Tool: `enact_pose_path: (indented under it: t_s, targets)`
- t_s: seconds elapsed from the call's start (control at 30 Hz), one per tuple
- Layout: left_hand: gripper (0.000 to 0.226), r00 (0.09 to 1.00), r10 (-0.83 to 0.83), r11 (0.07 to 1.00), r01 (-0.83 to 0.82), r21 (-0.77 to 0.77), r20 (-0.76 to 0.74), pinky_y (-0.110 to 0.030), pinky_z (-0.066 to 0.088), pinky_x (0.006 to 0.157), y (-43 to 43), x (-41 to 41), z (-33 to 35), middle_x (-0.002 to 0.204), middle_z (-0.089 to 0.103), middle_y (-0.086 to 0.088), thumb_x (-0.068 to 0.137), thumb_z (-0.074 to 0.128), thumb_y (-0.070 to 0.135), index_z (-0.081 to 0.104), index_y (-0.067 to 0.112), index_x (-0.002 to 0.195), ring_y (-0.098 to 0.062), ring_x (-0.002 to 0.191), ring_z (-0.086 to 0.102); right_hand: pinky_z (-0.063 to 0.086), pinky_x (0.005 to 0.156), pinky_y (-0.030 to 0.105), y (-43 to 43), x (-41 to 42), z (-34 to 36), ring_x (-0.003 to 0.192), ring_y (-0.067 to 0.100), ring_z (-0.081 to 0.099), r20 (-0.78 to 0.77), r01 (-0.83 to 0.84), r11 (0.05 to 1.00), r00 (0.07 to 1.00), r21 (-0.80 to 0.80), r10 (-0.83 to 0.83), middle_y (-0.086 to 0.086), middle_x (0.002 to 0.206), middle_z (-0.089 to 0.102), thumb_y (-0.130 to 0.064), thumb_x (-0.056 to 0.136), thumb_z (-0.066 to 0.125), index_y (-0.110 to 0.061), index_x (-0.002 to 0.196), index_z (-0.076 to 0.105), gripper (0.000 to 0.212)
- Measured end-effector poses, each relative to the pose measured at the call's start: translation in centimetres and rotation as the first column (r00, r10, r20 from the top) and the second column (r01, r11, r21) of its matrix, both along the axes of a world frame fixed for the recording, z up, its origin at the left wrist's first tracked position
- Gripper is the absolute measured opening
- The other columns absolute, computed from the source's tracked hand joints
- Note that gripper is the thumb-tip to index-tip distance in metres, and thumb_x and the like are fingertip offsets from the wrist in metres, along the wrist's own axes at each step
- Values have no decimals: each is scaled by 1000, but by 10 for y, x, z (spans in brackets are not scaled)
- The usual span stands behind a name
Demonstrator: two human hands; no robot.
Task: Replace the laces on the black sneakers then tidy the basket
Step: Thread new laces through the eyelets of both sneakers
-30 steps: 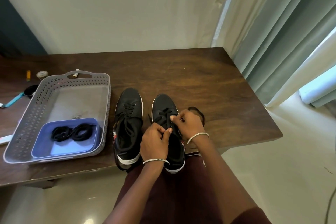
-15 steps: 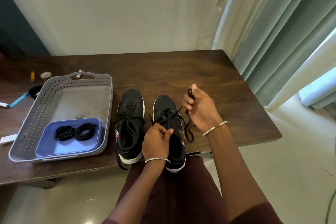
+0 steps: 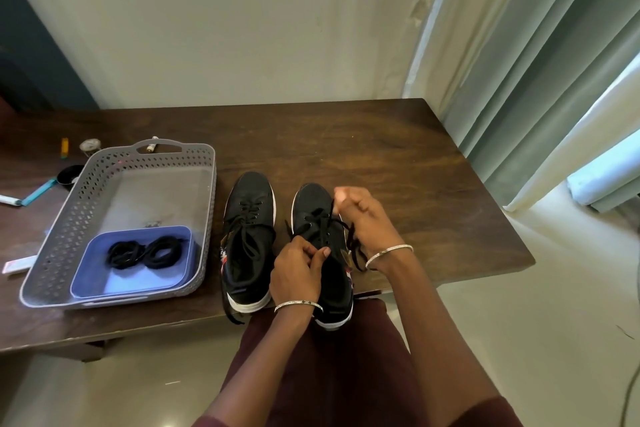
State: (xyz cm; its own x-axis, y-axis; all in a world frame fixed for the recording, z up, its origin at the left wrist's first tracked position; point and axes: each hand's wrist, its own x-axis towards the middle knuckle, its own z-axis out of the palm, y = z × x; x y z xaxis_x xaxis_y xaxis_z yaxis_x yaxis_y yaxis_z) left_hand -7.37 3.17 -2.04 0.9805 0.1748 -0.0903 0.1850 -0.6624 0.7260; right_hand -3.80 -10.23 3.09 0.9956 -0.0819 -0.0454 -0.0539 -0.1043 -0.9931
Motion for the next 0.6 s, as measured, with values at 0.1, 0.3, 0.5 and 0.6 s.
enact_pose_path:
  t_s: [0.1,0.3,0.5,0.6]
  targets:
    - [27,1000,1,1000,-1,-11,-5,-25,33,52,1,0,0,74,53,8,86,71,45,60,21,82,-9,67,52,55,74,32,-3,-2,17,85,23,67,-67,53,825,998,562,-19,8,83,65,-26,104,48,-13,72,50,34]
    - [26,1000,-7,1000,7,-12,-3,-25,33,53,1,1,-2,74,55,8,86,71,45,59,22,81,-10,67,53,40,56,21,-10,-4,-20,57,4,49,-111,162,896,968,-413,-226,-8,65,51,-30,93,65,-16,80,50,24]
    - [26,1000,-5,1000,5,-6,-7,-26,34,53,1,1,-1,72,54,8,86,71,45,60,22,81,-9,67,53,42,73,35,1,6,-34,90,33,61,-291,-204,589,955,-782,-54,15,92,67,-36,98,57,-9,87,62,30]
    - [27,1000,-11,1000,11,1,-6,-28,34,54,1,1,-1,72,55,7,86,72,45,60,21,82,-13,68,55,41,73,35,1,10,-25,80,23,56,-135,-118,811,990,-573,49,8,84,60,-28,98,58,-21,69,55,30]
